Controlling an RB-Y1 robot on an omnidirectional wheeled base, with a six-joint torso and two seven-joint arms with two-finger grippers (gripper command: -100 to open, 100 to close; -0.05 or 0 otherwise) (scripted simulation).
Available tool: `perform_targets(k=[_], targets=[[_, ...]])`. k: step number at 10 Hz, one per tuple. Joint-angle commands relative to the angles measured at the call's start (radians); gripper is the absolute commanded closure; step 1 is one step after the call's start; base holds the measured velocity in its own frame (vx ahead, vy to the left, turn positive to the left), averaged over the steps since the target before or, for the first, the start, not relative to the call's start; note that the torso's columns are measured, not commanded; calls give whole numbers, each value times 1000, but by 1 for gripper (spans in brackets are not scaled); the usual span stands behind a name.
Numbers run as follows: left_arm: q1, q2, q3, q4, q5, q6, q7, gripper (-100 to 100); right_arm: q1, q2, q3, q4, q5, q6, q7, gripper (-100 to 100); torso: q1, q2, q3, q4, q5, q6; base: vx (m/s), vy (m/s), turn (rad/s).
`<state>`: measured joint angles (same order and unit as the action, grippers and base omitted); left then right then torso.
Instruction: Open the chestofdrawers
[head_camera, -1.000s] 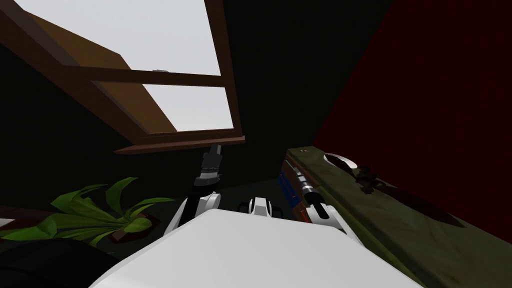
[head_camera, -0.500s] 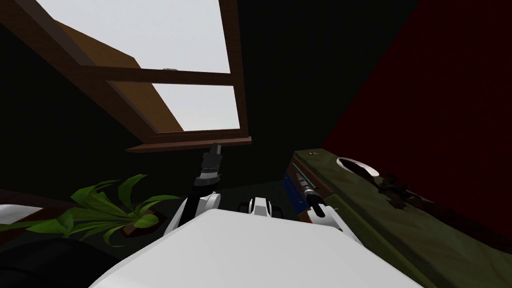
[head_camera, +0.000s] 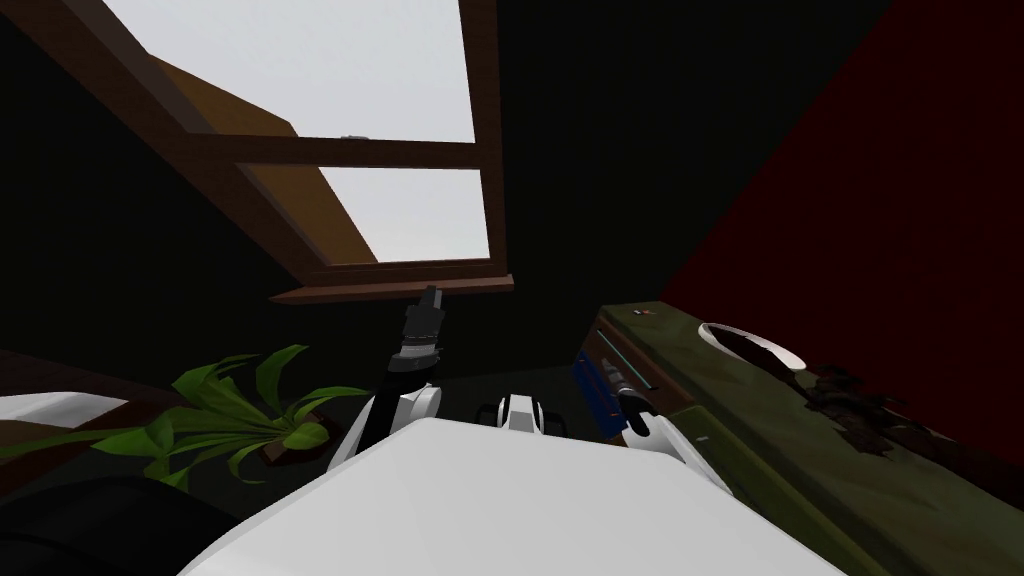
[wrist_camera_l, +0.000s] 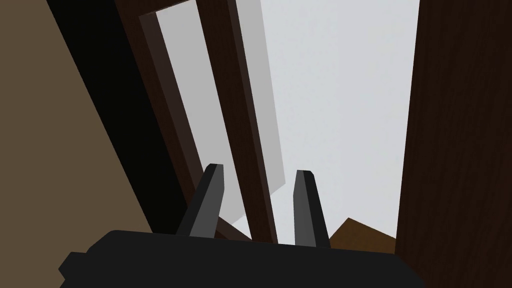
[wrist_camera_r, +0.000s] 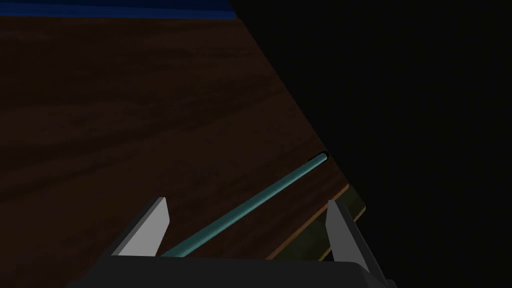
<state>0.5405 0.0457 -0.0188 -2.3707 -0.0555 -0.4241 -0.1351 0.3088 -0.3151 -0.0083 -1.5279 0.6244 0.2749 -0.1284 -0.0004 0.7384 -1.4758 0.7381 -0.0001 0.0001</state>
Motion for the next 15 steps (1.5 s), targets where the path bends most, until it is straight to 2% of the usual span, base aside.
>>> perform_targets(k=[1, 2, 4, 5, 6, 7, 8, 9, 10, 11, 12, 13, 14, 15], targets=[[0, 0, 0, 0, 0, 0, 0, 0, -16, -11, -8, 75, 49, 42, -4, -100, 1, 0, 0, 0, 0, 0, 41, 74, 54], [0, 0, 0, 0, 0, 0, 0, 0, -28, -25, -12, 111, 86, 83, -8, -100, 1, 0, 0, 0, 0, 0, 50, 85, 98], [0, 0, 0, 0, 0, 0, 0, 0, -28, -25, -12, 131, 86, 83, -8, -100, 0, -1, 0, 0, 0, 0, 40, 48, 14], [0, 0, 0, 0, 0, 0, 0, 0, -39, -40, -16, 169, 124, 124, -12, -100, -2, 0, 0, 0, -1, 0, 38, 51, 106], [0, 0, 0, 0, 0, 0, 0, 0, -39, -40, -16, 183, 124, 124, -12, -100, 0, 0, 0, 0, 0, 0, 39, 50, 54], [0, 0, 0, 0, 0, 0, 0, 0, -51, -54, -20, 212, 160, 165, -16, -100, 1, 0, 0, 0, 0, 0, 49, 67, 75], [0, 0, 0, 0, 0, 0, 0, 0, -51, -54, -20, 244, 160, 165, -16, -100, 2, -1, -1, 0, 1, 0, 46, 64, 58], [0, 0, 0, 0, 0, 0, 0, 0, -63, -68, -24, 273, 196, 205, -20, -100, 1, -1, 0, 0, 0, 0, 51, 76, 87], [0, 0, 0, 0, 0, 0, 0, 0, -63, -68, -24, 303, 196, 205, -20, -100, 1, -1, 0, 0, 0, 0, 43, 58, 50], [0, 0, 0, 0, 0, 0, 0, 0, -63, -68, -24, 304, 196, 205, -20, -100, 0, 0, 0, 0, 0, 0, 18, 25, -7], [0, 0, 0, 0, 0, 0, 0, 0, -74, -82, -27, 333, 231, 245, -24, -100, -2, 1, 1, 0, 0, 0, 40, 55, 80], [0, 0, 0, 0, 0, 0, 0, 0, -74, -82, -27, 361, 231, 245, -24, -100, 0, 0, 0, 0, 0, 0, 40, 49, 54], [0, 0, 0, 0, 0, 0, 0, 0, -86, -96, -31, 403, 265, 283, -27, -100, 1, -1, 0, 0, 0, 0, 50, 73, 85], [0, 0, 0, 0, 0, 0, 0, 0, -86, -96, -31, 417, 265, 283, -27, -100, 2, -1, -1, 0, 1, 0, 43, 64, 46]])
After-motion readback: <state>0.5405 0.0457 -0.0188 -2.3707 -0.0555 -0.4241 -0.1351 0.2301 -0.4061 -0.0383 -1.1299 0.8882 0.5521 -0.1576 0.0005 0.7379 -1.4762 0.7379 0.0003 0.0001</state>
